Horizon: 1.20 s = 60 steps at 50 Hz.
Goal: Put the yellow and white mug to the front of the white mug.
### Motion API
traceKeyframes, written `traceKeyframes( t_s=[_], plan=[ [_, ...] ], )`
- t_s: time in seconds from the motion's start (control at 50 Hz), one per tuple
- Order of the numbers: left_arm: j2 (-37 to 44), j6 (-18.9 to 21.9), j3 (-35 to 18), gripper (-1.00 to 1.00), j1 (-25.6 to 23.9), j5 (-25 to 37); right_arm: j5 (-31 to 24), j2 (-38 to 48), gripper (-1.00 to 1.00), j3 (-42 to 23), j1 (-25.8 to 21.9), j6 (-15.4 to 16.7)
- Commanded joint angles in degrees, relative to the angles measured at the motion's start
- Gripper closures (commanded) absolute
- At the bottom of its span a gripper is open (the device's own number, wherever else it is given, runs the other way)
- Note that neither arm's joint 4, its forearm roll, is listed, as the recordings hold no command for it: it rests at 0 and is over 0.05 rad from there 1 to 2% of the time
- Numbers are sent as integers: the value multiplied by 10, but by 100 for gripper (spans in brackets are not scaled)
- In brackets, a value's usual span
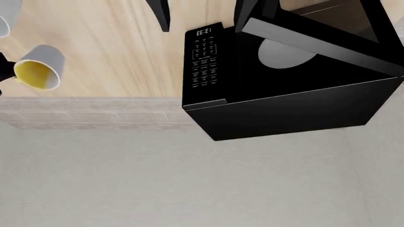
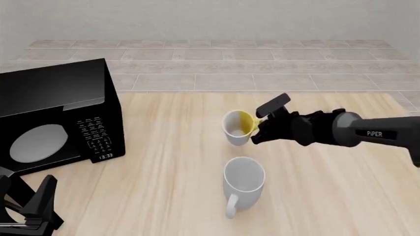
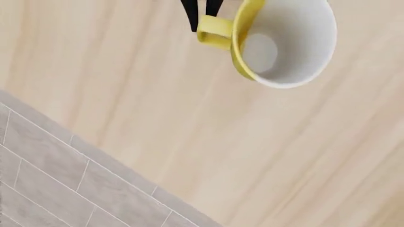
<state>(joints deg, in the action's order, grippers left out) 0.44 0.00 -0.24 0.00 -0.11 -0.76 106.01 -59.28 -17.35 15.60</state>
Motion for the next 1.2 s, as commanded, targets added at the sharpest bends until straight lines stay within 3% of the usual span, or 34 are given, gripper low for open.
traceKeyframes(
  t_s=[0.02,0.26,0.96,0.98,1.2],
  plan=[
    [0,0,0,-100,0,0,23,16,100,13,24,-12],
    [0,0,0,-100,0,0,41,41,100,17,35,-30],
    [0,0,0,-100,0,0,72,87,100,26,47,-32],
    [0,0,0,-100,0,0,71,87,-100,26,48,-31],
    [0,0,0,-100,0,0,75,74,-100,42,44,-32]
  ],
)
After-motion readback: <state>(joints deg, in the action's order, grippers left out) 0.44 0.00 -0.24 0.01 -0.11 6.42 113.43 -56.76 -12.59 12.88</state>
